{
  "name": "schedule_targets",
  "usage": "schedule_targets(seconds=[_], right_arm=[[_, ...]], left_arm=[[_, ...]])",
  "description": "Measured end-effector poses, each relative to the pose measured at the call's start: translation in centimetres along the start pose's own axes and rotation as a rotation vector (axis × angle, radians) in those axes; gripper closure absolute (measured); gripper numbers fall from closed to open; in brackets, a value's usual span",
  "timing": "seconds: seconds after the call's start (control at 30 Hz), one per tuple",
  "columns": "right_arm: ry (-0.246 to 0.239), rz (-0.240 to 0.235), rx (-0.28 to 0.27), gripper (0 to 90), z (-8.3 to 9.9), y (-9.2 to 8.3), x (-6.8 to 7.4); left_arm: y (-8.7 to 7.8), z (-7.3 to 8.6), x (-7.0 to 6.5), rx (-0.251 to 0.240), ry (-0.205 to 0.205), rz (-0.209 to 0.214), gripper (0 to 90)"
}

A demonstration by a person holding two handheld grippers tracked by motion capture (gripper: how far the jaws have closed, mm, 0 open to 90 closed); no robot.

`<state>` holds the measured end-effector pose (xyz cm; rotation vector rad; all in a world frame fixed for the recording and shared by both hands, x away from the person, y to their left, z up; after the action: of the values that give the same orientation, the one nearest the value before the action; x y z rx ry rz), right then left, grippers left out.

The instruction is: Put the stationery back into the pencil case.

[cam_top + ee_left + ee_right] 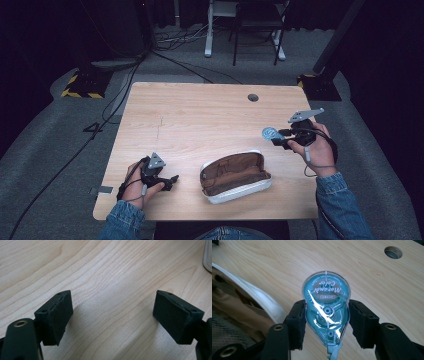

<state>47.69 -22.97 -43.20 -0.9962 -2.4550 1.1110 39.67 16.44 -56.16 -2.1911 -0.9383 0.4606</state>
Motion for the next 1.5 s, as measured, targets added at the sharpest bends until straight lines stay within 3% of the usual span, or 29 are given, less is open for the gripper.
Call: schedule_targets(seconds=[0.2, 0.73, 1.03, 1.5], right_arm=[[-0.005, -0.030, -0.001, 50.5, -0.7, -1.0, 1.8], [-0.081, -0.093, 0.010, 50.5, -1.8, -2.1, 5.9], [-0.122, -0.150, 0.040, 50.5, -2.1, -1.7, 8.6], [-0.160, -0.217, 0.098, 50.5, -1.8, -0.5, 11.4]], left_arm=[[0.0, 0.0, 0.0, 0.002, 0.000, 0.001, 16.5], [0.0, 0.0, 0.0, 0.002, 0.000, 0.002, 16.5], [0.0, 0.0, 0.0, 0.002, 0.000, 0.003, 16.5], [0.0, 0.0, 0.0, 0.000, 0.000, 0.001, 16.5]])
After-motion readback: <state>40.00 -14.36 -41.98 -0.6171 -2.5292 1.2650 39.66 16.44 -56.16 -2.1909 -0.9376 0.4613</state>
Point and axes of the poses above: each handheld gripper's, and its own axes: y roughly forward along the jaws, z roughly out of its underside, x roughly to its left, the point moved 8 cm from there along y, roughly forward along the jaws, and after that the axes turned 2 degrees about z, right-handed, at the moved point
